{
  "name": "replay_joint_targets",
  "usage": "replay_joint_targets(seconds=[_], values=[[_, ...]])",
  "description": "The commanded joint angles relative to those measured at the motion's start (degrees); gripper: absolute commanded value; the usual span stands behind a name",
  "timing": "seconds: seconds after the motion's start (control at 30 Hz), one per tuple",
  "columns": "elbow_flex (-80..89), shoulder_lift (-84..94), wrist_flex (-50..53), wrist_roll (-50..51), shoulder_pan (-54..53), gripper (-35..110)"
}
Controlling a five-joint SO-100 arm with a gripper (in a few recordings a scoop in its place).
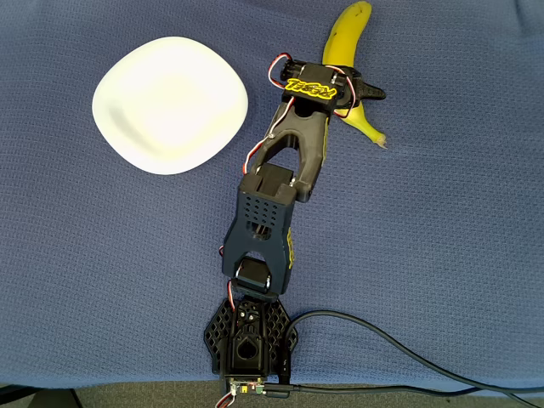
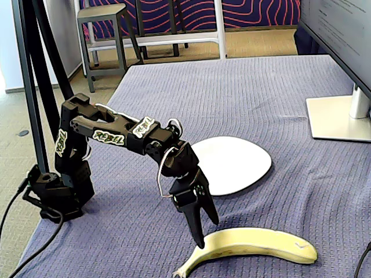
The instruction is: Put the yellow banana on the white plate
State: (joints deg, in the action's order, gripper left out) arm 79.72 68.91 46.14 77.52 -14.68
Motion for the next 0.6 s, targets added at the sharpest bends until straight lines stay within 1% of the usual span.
replay_joint_targets(seconds=[0.0,0.1,0.23,0.57], values=[[-6.1,0.9,1.1,-1.4,-0.4,41],[-9.4,0.7,5.0,-0.8,-0.3,40],[-9.8,-1.8,2.0,-0.3,-1.8,39],[-13.6,-8.6,0.4,0.5,-1.9,40]])
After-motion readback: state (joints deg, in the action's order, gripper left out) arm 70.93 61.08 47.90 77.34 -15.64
